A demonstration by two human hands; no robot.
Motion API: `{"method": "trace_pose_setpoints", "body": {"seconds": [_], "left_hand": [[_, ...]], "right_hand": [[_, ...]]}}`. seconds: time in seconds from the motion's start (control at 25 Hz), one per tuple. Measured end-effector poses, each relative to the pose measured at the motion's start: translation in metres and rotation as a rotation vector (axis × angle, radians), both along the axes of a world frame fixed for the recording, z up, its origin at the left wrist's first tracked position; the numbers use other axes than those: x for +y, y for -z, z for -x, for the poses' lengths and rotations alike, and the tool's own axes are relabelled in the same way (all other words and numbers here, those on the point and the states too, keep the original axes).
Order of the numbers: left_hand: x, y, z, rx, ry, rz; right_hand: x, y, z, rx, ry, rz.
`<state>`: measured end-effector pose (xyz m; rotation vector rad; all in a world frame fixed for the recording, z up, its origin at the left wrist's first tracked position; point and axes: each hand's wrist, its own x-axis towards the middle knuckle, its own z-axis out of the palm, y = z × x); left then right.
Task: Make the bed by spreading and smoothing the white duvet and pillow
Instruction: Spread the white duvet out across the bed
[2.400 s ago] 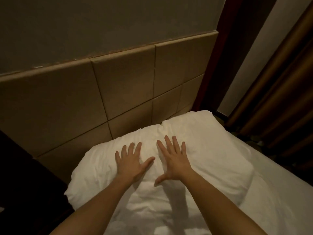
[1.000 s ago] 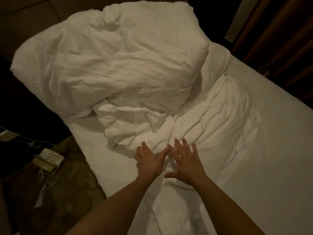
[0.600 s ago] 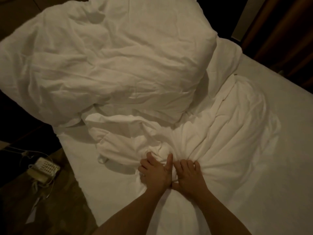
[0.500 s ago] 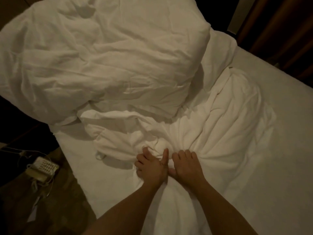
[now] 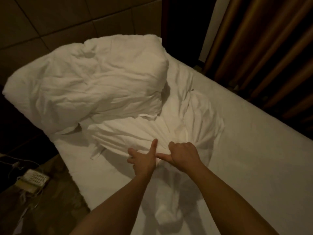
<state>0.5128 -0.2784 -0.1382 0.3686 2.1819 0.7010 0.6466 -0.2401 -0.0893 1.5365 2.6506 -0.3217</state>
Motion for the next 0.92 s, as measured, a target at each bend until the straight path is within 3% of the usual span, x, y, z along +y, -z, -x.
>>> {"method": "trace_pose_setpoints", "body": {"seconds": [0.12,0.32,0.44,0.64,0.76,0.92], "left_hand": [[-0.028,-0.056,-0.024,-0.159,-0.165,-0.096],[-0.092,-0.154,-0.088,-0.122,-0.209,-0.348],[-0.117,-0.196,-0.201,-0.230,-0.160,-0.471],[-0.151,-0.234,-0.421,-0.403,0.023,-0.457],[-0.191,-0.214,-0.512,-0.450,0.170,-0.418],[-0.269,-0.143,-0.566,-0.523,0.457,-0.078]], "right_hand": [[-0.026,-0.063,-0.014,0.044,-0.044,-0.049],[-0.085,-0.144,-0.097,0.108,-0.069,-0.139],[-0.109,-0.189,-0.215,0.061,-0.040,-0.281],[-0.156,-0.256,-0.413,-0.130,0.048,-0.351],[-0.197,-0.246,-0.506,-0.247,0.157,-0.320],[-0.277,-0.157,-0.579,-0.271,0.327,-0.086]]}}
